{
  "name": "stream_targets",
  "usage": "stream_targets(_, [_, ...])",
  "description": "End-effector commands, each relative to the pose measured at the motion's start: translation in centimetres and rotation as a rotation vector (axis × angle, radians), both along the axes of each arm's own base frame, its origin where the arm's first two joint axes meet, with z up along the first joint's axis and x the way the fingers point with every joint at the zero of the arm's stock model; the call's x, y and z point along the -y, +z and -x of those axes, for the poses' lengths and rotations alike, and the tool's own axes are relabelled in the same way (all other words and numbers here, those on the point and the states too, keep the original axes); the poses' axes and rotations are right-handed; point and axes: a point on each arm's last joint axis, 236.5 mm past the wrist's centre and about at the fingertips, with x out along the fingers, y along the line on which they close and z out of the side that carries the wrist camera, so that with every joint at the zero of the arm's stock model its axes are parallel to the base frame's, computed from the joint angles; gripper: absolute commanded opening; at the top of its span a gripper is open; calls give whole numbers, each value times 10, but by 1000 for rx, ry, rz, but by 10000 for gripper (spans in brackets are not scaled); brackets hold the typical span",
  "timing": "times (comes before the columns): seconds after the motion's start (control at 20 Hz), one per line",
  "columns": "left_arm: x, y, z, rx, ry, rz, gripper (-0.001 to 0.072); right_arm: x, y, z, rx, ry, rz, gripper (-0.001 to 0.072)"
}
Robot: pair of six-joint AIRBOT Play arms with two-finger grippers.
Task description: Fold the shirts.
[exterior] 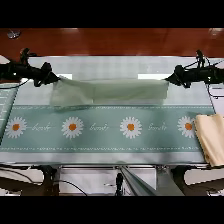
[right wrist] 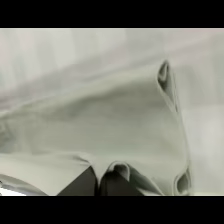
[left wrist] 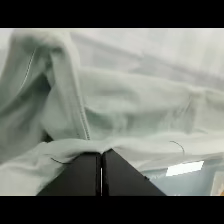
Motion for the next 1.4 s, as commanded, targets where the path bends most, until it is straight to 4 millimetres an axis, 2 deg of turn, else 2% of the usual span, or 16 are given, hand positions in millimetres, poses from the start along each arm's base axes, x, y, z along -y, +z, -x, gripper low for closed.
stream_targets(0.0, [-4, -8, -41, -19, 39, 29, 36, -1, -14, -33, -7, 2, -16, 17])
stream_targets(0.05, [-3, -12, -47, -24, 36, 32, 36, -4, -22, -37, -16, 9, -21, 17])
stream_targets(0.15, [6, -32, -41, -82, -5, 48, 37, -10, -36, -43, -28, 9, -37, 20])
stream_targets(0.2, [12, -47, -31, -138, -40, 59, 63, -13, -42, -45, -33, 4, -45, 145])
stream_targets(0.25, [17, -61, -17, -203, -79, 62, 268, -18, -46, -47, -38, 2, -57, 378])
stream_targets(0.3, [18, -74, -1, -272, -120, 60, 672, -17, -49, -47, -41, 0, -55, 605])
stream_targets(0.4, [-2, -87, 24, -371, -156, 7, 704, -6, -42, -48, -32, -6, -57, 635])
stream_targets(0.55, [-65, -64, 36, -357, -97, -128, 703, 23, -22, -35, -56, 11, -96, 634])
stream_targets(0.65, [-108, -36, 40, -301, -40, -234, 704, 42, -30, -14, -120, 29, -90, 634])
stream_targets(0.75, [-121, -6, 35, -183, 4, -260, 703, 53, -46, -1, -173, 46, -33, 634])
stream_targets(0.85, [-106, 25, 27, -31, 21, -255, 703, 44, -55, 1, -192, 63, -41, 634])
stream_targets(1.05, [-25, 84, 23, 308, -42, -155, 704, 13, -77, -7, -208, 86, -84, 634])
stream_targets(1.2, [31, 90, 38, 362, -114, -111, 703, -24, -91, -2, -250, 152, -120, 626])
stream_targets(1.25, [46, 87, 42, 354, -153, -101, 703, -36, -92, -1, -251, 173, -121, 556])
stream_targets(1.3, [61, 85, 44, 352, -184, -92, 703, -43, -88, -2, -241, 187, -115, 333])
stream_targets(1.35, [74, 85, 44, 357, -206, -89, 703, -44, -78, -6, -212, 199, -106, 20])
